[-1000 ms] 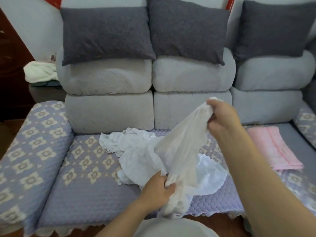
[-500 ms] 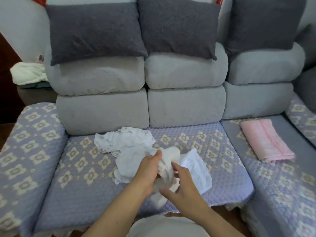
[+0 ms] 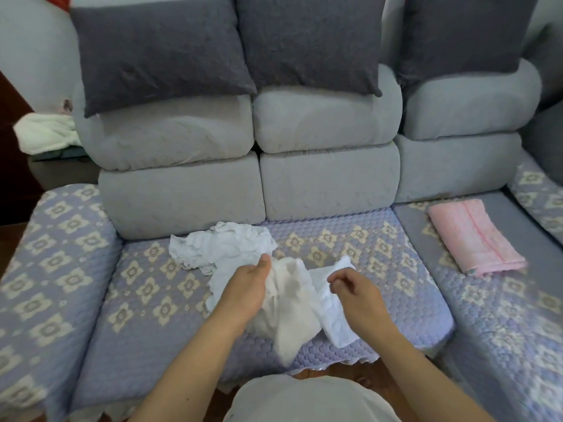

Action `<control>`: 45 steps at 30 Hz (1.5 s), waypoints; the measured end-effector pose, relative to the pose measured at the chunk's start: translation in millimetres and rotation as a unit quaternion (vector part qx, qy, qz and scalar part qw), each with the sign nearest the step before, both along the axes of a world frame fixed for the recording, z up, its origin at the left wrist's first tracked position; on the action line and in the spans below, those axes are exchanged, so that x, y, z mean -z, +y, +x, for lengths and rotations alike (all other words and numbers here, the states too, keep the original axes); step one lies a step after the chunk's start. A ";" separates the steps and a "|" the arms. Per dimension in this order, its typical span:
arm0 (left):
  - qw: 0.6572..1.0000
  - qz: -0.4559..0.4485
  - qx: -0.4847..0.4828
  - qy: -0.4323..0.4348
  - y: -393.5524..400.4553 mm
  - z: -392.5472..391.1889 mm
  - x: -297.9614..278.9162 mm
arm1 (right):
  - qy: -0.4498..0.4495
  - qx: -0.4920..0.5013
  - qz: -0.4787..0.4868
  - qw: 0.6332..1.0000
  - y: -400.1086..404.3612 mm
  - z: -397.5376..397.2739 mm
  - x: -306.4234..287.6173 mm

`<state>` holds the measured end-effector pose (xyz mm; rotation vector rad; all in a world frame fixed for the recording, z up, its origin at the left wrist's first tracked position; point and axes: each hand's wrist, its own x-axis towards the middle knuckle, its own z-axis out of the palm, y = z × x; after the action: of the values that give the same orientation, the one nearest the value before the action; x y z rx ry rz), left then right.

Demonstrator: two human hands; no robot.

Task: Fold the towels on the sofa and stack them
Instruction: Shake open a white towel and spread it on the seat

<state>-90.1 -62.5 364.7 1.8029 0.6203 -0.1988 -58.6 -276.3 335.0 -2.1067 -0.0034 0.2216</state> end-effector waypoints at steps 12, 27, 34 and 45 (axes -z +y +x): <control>0.991 0.121 0.056 0.020 32.4 -16.1 -20.5 | 0.020 -0.237 -0.131 0.962 -4.6 32.0 -12.8; 0.984 -0.162 0.031 -0.070 1.4 -5.0 -54.6 | -0.110 -0.211 -0.105 0.966 48.1 7.3 -4.0; 0.995 -0.093 0.037 -0.009 17.6 -13.2 -39.9 | -0.062 0.063 -0.052 0.995 4.9 33.2 -16.4; 0.960 0.003 0.274 -0.056 -0.3 -22.3 -51.4 | 0.151 -0.281 0.072 0.945 28.6 11.8 -54.7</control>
<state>-112.5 -62.9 416.1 1.9442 0.0264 -0.4627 -46.8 -247.7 389.7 -1.8632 -0.4297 0.8580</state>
